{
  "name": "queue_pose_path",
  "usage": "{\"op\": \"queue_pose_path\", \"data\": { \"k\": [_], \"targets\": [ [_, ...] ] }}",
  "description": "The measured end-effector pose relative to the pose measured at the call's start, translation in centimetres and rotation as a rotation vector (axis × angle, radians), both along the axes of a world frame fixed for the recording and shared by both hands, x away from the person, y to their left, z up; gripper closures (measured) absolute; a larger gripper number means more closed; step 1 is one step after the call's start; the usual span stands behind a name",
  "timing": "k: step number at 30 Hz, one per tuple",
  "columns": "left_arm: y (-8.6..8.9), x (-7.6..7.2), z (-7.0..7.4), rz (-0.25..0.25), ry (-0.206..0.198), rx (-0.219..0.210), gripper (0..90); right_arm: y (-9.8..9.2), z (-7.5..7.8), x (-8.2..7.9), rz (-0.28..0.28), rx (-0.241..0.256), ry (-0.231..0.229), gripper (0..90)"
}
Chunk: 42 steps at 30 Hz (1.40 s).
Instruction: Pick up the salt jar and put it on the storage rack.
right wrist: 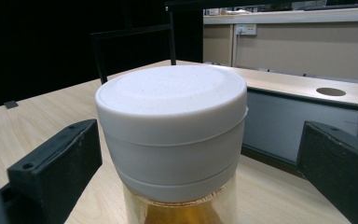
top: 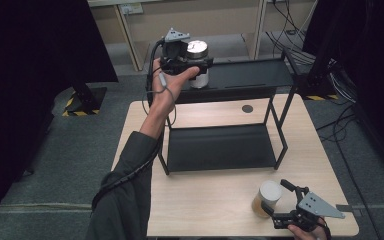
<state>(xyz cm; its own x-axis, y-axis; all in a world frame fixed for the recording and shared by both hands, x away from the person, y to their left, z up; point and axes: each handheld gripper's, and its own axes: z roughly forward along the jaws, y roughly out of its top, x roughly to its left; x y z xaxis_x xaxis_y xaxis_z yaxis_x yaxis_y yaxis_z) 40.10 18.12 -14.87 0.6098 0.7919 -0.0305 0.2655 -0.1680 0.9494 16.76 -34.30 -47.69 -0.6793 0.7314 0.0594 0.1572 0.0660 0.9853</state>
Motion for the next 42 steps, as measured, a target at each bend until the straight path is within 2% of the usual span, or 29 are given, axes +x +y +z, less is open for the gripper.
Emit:
{"op": "queue_pose_path", "data": {
  "k": [15,18,22,29,34,35,38,42],
  "targets": [
    [-0.3,0.7,-0.6,0.053,-0.003,-0.002,31.2,0.0,0.0,0.0,0.004,0.001,0.0,0.4],
    [-0.5,0.8,-0.6,0.063,0.0,0.009,31.2,0.0,0.0,0.0,0.003,0.002,0.001,0.4],
    [-0.4,1.0,-1.0,0.068,0.004,-0.003,31.2,0.0,0.0,0.0,0.004,0.003,0.001,0.4],
    [-0.7,1.0,-1.3,0.076,-0.005,0.015,31.1,0.0,0.0,0.1,0.005,0.002,0.002,0.4],
    [-0.7,0.8,-1.6,0.081,-0.014,0.008,30.8,0.0,0.0,0.1,0.006,0.002,0.005,0.4],
    [-0.7,0.7,-1.6,0.081,-0.018,0.003,29.6,0.0,0.0,0.0,0.006,0.002,0.005,0.4],
    [-0.7,0.6,-1.6,0.089,-0.022,-0.004,15.5,0.1,-0.1,0.1,0.005,0.002,0.006,0.4],
    [-0.8,0.2,-1.7,0.097,-0.037,-0.009,5.0,0.1,-0.1,0.1,0.007,0.0,0.008,0.4]
  ]
}}
